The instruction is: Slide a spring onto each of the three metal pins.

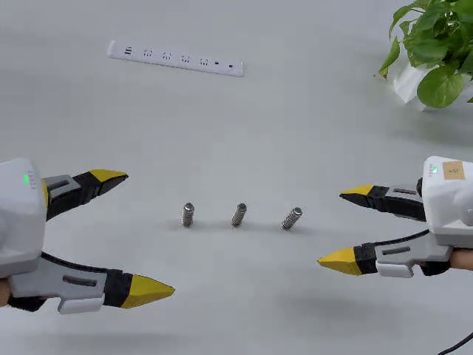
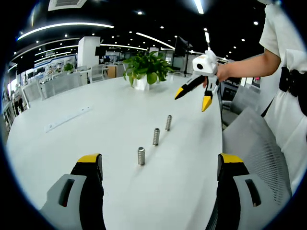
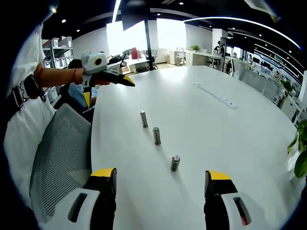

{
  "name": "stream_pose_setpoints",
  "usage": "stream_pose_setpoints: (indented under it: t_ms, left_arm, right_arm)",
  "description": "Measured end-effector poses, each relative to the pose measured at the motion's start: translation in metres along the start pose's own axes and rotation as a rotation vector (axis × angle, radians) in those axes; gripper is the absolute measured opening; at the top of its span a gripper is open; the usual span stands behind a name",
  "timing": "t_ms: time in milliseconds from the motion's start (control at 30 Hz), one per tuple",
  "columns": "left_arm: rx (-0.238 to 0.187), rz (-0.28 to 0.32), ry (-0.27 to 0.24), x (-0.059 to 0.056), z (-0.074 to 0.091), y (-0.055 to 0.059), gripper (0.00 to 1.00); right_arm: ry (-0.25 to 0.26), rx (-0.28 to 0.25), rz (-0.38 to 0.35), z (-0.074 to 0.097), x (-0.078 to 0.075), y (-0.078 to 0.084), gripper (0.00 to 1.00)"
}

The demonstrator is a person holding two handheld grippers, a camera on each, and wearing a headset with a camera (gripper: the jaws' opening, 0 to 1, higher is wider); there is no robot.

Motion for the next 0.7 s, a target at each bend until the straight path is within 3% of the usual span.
stream_pose_setpoints:
  t_ms: [100,333,700]
  left_arm:
    - [0.011,0.001,-0.011,0.0,0.001,0.004,0.99]
    - [0.038,0.018,-0.025,-0.003,0.001,0.011,0.99]
    - [0.051,0.027,-0.032,-0.006,-0.002,0.015,0.99]
  right_arm:
    - [-0.002,-0.059,-0.019,0.005,0.005,0.0,0.83]
    - [-0.002,-0.115,-0.043,0.008,0.011,0.009,0.94]
    - [0.005,-0.156,-0.073,0.011,0.013,0.015,0.96]
Point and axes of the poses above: the centre of the closed fingertips' face, and the gripper's own axes: z roughly backward along the fingers, x roughly to its left, y roughly out of its underside, the point moved 4 cm from there along z, roughly backward along the fingers, and after that the axes turned 14 degrees about -z, right-handed, at the moved point
